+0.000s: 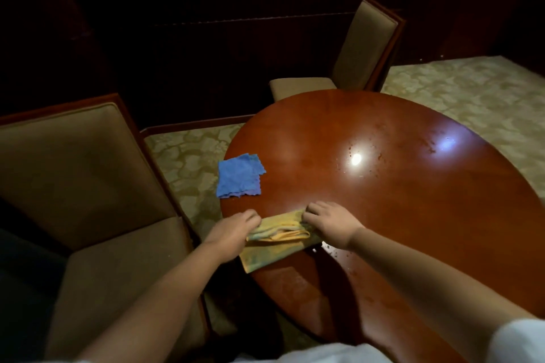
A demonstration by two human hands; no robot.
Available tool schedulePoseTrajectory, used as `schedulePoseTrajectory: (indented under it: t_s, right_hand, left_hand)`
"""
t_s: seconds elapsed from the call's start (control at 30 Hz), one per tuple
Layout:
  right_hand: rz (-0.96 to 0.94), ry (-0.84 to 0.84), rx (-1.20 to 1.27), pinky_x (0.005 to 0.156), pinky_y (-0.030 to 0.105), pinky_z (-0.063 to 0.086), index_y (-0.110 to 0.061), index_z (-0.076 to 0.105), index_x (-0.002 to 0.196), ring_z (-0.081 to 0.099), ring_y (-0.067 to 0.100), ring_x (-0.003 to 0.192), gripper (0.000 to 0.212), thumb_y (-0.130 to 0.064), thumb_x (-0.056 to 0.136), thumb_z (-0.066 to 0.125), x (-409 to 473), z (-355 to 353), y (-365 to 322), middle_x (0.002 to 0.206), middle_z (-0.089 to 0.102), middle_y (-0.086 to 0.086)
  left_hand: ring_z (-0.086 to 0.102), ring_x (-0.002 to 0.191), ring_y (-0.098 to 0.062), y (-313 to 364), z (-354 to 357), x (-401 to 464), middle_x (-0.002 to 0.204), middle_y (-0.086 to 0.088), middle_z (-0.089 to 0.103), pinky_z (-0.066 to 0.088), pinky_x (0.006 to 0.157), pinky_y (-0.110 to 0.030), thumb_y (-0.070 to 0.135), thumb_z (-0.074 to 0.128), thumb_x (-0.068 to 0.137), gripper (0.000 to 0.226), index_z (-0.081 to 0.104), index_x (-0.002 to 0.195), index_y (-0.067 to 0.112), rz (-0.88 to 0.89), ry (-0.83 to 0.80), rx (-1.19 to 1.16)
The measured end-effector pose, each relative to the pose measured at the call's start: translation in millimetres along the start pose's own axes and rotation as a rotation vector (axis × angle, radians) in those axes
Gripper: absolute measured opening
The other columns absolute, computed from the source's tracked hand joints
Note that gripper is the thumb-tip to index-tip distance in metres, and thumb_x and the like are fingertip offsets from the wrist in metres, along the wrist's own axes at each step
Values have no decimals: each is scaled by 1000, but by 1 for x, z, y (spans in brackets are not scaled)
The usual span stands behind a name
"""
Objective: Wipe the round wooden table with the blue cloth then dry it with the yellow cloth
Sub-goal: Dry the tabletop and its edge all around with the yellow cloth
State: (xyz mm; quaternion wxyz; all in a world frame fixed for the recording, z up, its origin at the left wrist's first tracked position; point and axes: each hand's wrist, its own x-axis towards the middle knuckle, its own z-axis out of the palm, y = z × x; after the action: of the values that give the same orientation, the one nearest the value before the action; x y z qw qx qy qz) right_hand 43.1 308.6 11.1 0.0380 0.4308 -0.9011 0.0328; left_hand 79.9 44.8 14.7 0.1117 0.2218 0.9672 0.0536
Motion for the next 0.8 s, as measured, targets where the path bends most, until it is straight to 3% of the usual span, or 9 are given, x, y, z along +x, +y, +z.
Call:
schedulePoseTrajectory:
  t_s: [0.1,0.2,0.27,0.33,0.4,0.47,0.57,0.67,0.8]
  right_hand:
    - [13,-75,-50,60,24,46,-23,50,93,59,20,72,47,-27,62,85,3,9,1,86,59,1]
    - [-44,-334,-71,81,33,42,-23,55,116,55,25,100,33,-36,86,63,8,10,1,113,57,3]
    - [6,-457,-48,88,35,37,-22,57,121,50,25,108,41,-50,92,48,15,5,0,121,54,3]
    - [92,-498,-13,91,35,36,-17,64,112,50,25,108,50,-56,95,37,26,-5,1,116,57,6]
    - [169,-450,43,90,34,35,-15,66,108,49,24,109,51,-54,96,37,36,-7,4,115,58,6]
    - [259,-421,137,92,33,38,-20,57,125,46,24,116,45,-50,92,49,41,-4,3,127,52,4]
    - [327,-596,174,98,37,36,-23,39,142,42,27,124,66,-44,83,59,46,2,-2,136,45,6]
    - [262,-519,45,92,33,35,-16,53,126,45,25,115,57,-45,78,63,56,-3,-8,118,51,7]
    - [255,-430,172,70,29,33,-16,46,109,52,25,101,45,-34,75,70,69,-9,-13,110,52,5]
  left_hand:
    - [40,125,-23,7,6,1,142,-1,33,43,90,-37,1,53,80,37,45,114,16,22,-109,62]
    - [21,141,-19,9,8,4,156,2,18,28,108,-33,42,59,88,33,53,112,22,55,-243,-21]
    - [17,143,-15,10,5,7,157,7,20,21,112,-33,58,52,89,38,64,100,23,-48,-214,-205]
    - [21,142,-15,11,4,13,154,7,27,22,111,-30,52,56,90,33,66,92,21,-155,-137,-307]
    - [38,132,-18,11,7,19,144,0,42,34,100,-28,40,65,87,25,54,97,20,-253,-120,-334]
    - [49,121,-22,12,7,25,135,-5,49,43,93,-33,37,71,83,48,43,120,21,-352,-179,-394]
    - [45,128,-26,12,5,33,142,-8,44,43,98,-34,41,76,78,82,34,143,16,-405,-281,-321]
    - [51,113,-23,14,0,36,124,-5,53,46,86,-33,38,79,74,60,52,122,14,-389,-274,-246]
    - [49,107,-25,7,-16,34,110,-6,51,42,79,-33,12,63,77,27,43,96,16,-399,-106,-232]
